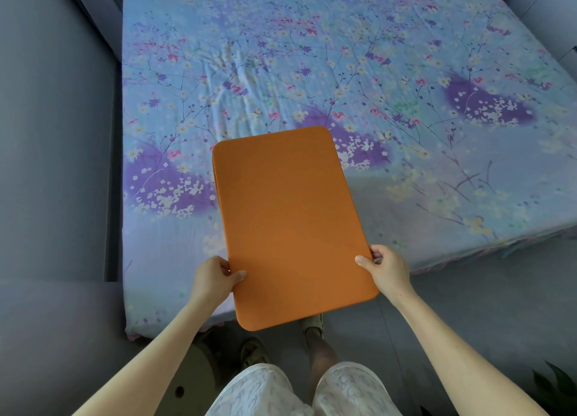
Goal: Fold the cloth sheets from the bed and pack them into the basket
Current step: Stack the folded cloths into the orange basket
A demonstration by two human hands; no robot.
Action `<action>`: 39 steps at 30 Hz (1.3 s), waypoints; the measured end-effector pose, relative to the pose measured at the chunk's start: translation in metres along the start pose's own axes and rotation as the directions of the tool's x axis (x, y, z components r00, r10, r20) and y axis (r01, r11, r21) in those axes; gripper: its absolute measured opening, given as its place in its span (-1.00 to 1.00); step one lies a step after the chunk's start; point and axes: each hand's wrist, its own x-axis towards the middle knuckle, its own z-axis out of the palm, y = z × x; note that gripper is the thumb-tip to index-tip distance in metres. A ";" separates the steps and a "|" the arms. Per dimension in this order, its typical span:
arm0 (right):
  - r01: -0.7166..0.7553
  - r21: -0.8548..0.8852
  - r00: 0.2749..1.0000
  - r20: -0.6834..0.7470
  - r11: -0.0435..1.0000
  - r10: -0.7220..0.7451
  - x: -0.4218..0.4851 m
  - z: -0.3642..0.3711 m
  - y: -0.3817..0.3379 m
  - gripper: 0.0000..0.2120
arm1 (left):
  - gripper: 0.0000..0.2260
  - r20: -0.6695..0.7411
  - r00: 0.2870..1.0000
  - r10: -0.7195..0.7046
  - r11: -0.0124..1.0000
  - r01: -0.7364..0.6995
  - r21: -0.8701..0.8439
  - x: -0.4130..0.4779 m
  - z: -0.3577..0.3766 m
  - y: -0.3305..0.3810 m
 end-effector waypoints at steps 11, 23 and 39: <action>-0.002 0.123 0.984 0.175 0.992 -0.020 0.021 -0.001 -0.015 -0.47 | -0.73 -0.025 0.999 -0.043 0.975 0.037 -0.218 0.017 0.002 -0.005; 0.032 0.281 0.985 0.153 0.959 -0.077 0.172 0.018 -0.168 -0.72 | -0.67 -0.262 0.949 -0.176 0.806 -0.014 -0.591 0.151 -0.034 0.094; -0.150 0.370 0.985 0.131 0.917 0.109 0.260 0.049 -0.227 -0.60 | -0.74 -0.241 0.921 -0.305 0.787 0.101 -0.609 0.251 -0.042 0.108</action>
